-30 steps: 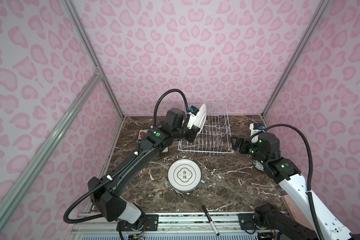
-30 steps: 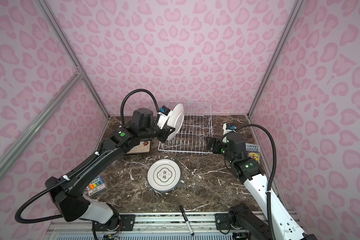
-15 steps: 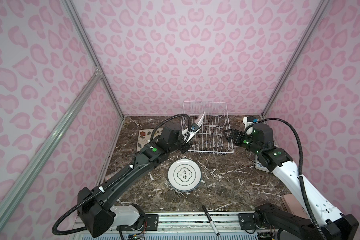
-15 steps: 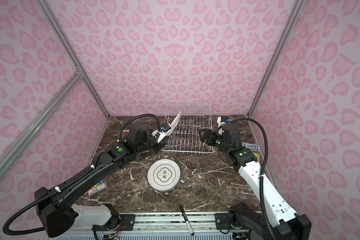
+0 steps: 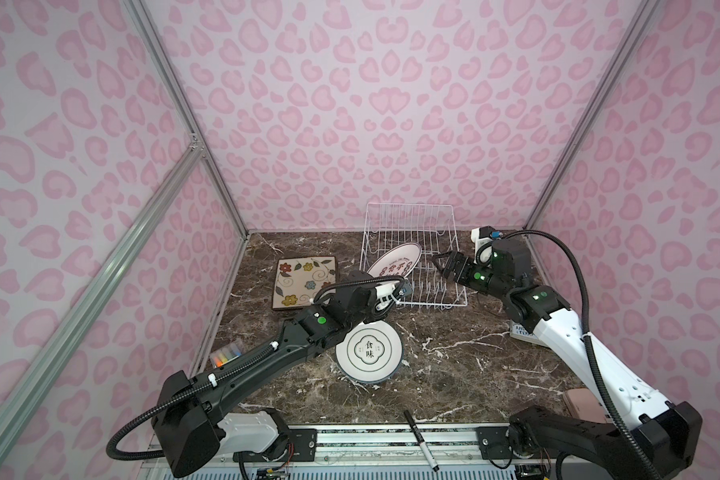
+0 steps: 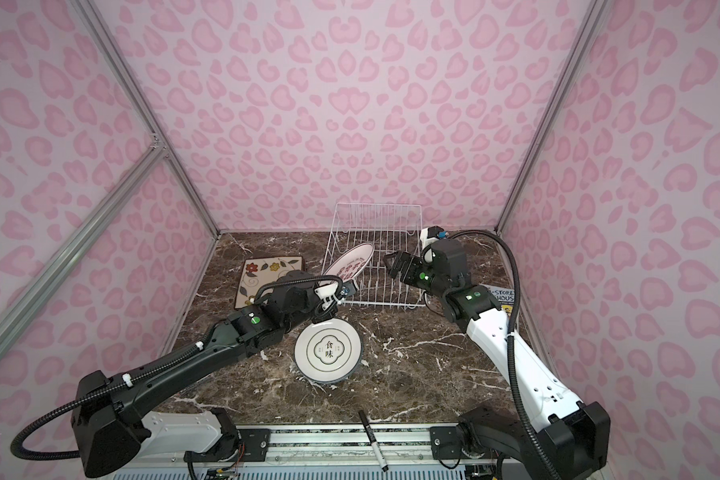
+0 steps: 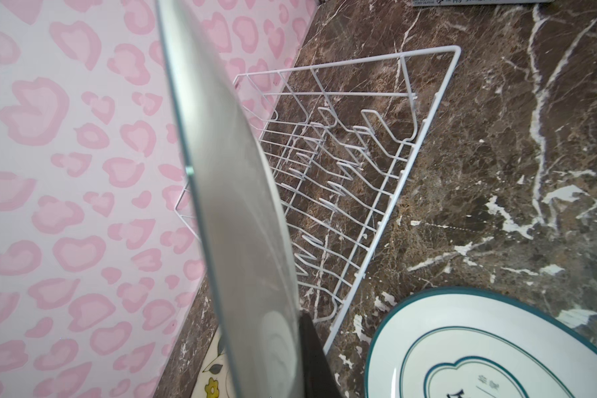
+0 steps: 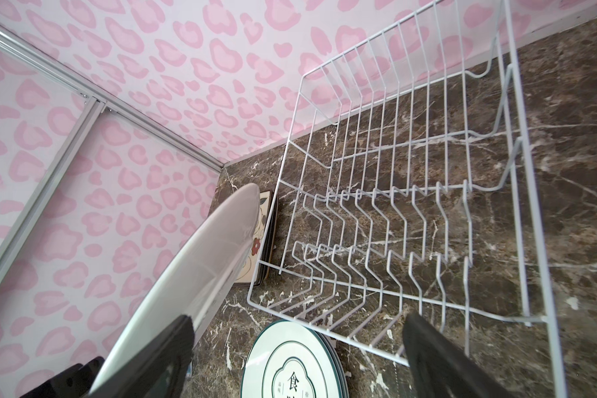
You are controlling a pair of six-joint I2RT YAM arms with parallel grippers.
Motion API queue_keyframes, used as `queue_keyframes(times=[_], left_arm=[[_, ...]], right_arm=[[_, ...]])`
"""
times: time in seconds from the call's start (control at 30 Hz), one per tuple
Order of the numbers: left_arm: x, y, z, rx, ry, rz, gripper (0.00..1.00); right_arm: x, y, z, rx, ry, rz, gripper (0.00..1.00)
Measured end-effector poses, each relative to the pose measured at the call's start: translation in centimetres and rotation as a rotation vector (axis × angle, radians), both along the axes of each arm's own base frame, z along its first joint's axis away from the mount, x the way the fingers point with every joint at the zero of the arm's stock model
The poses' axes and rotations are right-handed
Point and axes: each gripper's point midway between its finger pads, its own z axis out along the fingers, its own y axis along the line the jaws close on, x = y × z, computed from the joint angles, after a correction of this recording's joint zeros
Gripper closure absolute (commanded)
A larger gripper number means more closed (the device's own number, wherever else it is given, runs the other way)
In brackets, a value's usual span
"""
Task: Unload the plates from the dish rack
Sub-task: 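Lift the plate out of the rack with the left gripper while the right approaches, then tilt the plate upright with the left gripper while the right gripper reaches its rim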
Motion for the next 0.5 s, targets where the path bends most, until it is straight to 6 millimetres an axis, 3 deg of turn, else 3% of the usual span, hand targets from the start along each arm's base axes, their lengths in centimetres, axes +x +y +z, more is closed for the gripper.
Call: queue_keyframes(times=[0.33, 0.5], left_arm=[[1.0, -0.3, -1.2, 0.120, -0.089, 0.016, 0.96], [1.4, -0.3, -2.2, 0.162, -0.089, 0.026, 0.96]], right_arm=[[-0.1, 1.9, -1.3, 0.009, 0.051, 0.043, 0.09], [-0.4, 2.2, -1.0, 0.017, 0.044, 0.048, 0.11]])
